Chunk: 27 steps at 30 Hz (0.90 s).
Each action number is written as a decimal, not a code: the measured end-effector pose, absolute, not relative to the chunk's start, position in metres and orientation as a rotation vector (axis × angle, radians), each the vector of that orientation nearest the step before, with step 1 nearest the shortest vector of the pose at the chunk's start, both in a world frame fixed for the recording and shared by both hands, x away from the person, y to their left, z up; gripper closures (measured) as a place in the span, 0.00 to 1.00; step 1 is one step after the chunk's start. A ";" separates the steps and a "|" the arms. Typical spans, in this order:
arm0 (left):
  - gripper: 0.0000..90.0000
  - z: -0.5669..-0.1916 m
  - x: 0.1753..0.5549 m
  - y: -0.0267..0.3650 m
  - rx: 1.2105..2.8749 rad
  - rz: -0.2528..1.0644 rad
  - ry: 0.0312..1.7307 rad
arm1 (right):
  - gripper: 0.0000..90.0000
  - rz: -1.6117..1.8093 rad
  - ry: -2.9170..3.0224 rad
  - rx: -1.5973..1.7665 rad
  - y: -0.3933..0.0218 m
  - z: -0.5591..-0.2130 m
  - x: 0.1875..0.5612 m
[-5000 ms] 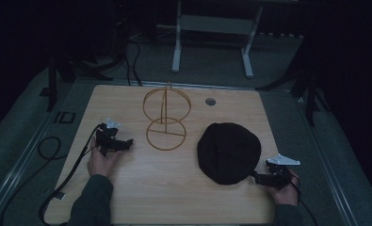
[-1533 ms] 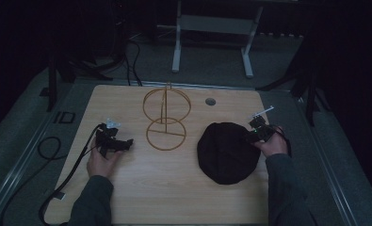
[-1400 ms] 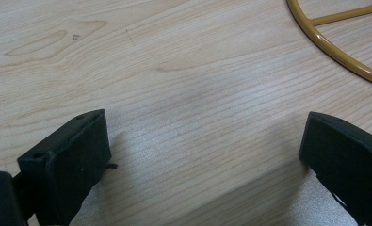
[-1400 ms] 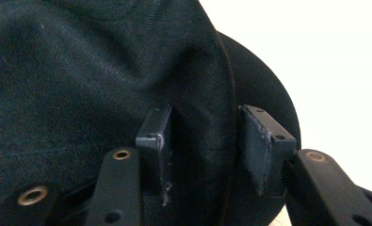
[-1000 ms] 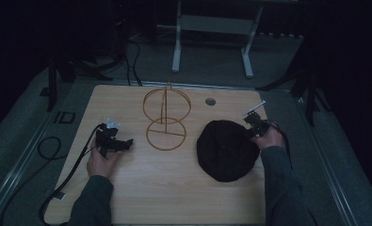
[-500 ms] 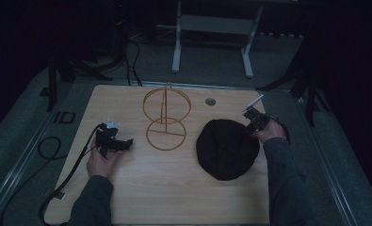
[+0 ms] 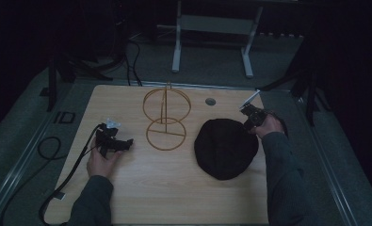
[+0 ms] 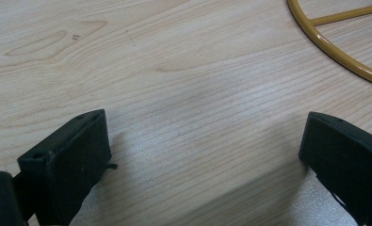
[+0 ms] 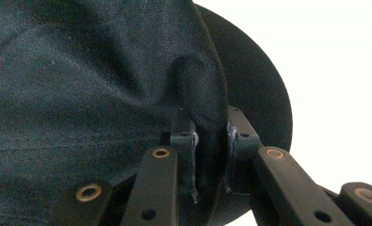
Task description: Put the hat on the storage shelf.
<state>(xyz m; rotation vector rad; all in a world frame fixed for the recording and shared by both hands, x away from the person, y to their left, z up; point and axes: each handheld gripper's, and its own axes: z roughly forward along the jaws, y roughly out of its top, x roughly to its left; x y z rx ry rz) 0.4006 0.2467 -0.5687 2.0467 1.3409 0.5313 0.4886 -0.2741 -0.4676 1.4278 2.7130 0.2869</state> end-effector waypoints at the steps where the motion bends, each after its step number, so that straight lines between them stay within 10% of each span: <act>1: 0.02 -0.569 0.401 0.247 2.047 0.531 1.341 | 0.86 0.289 2.714 1.423 -0.274 -0.467 0.489; 27: 0.02 -0.569 0.401 0.247 2.046 0.532 1.341 | 0.86 0.298 2.694 1.408 -0.268 -0.425 0.495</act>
